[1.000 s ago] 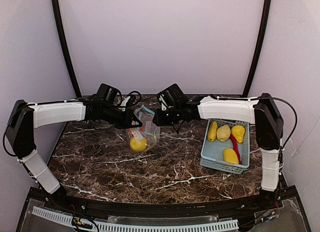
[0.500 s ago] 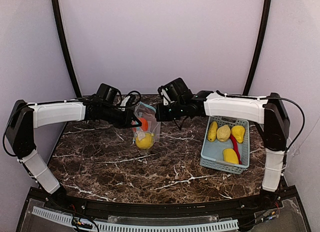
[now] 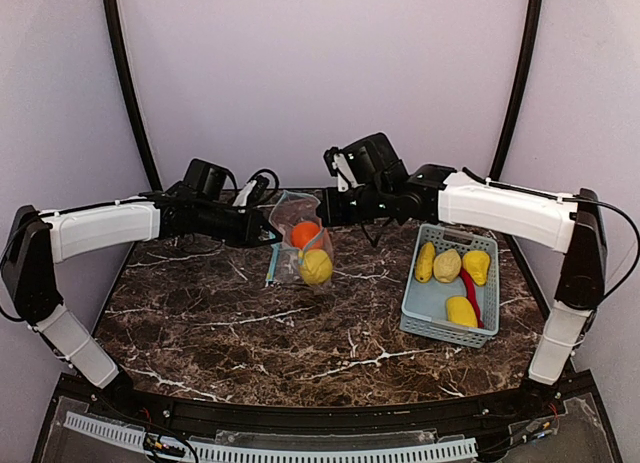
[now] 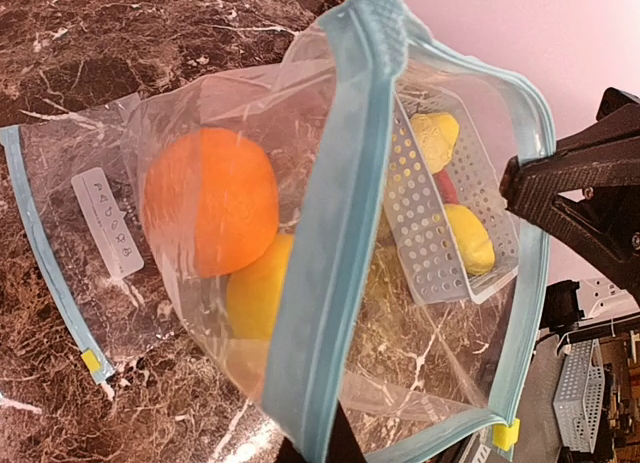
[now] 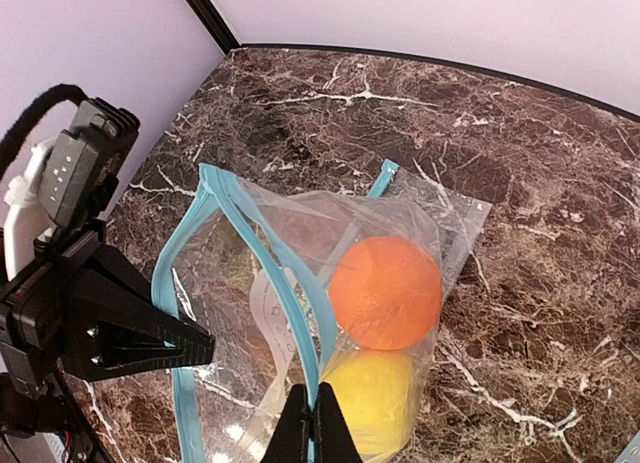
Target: Place the food in the zip-top bag and seal the zipper
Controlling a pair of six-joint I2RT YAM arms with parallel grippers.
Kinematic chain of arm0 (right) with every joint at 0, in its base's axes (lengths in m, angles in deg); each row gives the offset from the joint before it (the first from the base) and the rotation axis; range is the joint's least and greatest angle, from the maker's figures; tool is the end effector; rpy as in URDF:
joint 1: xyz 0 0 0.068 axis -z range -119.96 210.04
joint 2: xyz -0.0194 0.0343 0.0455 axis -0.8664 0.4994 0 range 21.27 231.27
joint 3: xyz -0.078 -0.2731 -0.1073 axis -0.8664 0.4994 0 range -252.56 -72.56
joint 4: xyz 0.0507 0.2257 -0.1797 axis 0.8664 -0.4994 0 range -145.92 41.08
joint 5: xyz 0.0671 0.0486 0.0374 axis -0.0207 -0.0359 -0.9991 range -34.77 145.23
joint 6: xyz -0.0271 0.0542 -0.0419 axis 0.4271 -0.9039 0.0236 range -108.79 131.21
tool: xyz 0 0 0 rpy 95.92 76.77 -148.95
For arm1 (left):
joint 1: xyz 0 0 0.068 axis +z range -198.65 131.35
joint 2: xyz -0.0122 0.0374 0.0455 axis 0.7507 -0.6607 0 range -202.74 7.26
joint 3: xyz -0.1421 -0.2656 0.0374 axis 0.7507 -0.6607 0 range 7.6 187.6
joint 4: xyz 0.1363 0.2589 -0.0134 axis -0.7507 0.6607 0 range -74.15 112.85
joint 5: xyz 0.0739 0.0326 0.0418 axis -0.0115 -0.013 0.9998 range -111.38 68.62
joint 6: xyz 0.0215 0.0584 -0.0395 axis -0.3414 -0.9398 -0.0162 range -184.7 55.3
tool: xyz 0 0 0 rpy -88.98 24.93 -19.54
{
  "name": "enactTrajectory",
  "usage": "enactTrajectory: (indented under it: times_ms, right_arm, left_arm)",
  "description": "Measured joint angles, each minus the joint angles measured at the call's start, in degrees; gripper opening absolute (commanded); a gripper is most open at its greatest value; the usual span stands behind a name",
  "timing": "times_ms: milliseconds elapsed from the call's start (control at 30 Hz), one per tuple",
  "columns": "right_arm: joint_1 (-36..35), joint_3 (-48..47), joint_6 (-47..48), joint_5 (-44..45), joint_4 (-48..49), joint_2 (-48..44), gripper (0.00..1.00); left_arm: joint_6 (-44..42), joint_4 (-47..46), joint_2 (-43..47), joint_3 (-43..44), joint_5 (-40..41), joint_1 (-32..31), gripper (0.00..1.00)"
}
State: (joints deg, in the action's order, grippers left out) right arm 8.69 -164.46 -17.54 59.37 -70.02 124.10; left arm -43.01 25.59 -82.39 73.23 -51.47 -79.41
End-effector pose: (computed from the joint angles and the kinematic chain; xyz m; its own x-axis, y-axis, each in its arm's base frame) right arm 0.3064 0.3761 0.3361 -0.6467 -0.0405 -0.7617 -0.4900 0.7874 0.3741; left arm 0.3302 -0.2326 0.2799 -0.7396 0.0681 -0.6695 0.5675 0.5978 -0.5662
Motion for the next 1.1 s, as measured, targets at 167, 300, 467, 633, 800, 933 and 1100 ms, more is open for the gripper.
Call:
enactTrajectory:
  times_ms: [167,300,467,633,800,933,1100]
  right_arm:
    - [-0.31,0.0,0.2,0.2,-1.6,0.37,0.0]
    - [-0.46,0.07,0.22,0.2,-1.77,0.37,0.0]
    - [-0.48,1.01,0.2,0.22,-1.77,0.37,0.0]
    - [-0.48,1.2,0.22,0.2,-1.88,0.37,0.0]
    - [-0.48,1.2,0.22,0.13,-2.08,0.37,0.04]
    - [-0.48,1.22,0.17,-0.07,-2.71,0.39,0.5]
    - [-0.52,3.19,0.24,0.42,-3.02,0.09,0.74]
  left_arm:
    - [-0.81,0.2,-0.02,0.0,-0.98,-0.28,0.01]
    - [-1.57,0.35,-0.02,0.0,-0.96,-0.42,0.01]
    - [-2.03,0.63,-0.02,0.0,-0.96,-0.63,0.01]
    - [-2.16,0.66,-0.02,0.0,-0.96,-0.63,0.01]
    - [-2.43,0.68,-0.02,0.0,-0.96,-0.66,0.01]
    - [-2.64,0.76,-0.02,0.02,-0.87,-0.85,0.01]
    - [-2.69,2.64,-0.57,0.46,-0.2,-0.98,0.01]
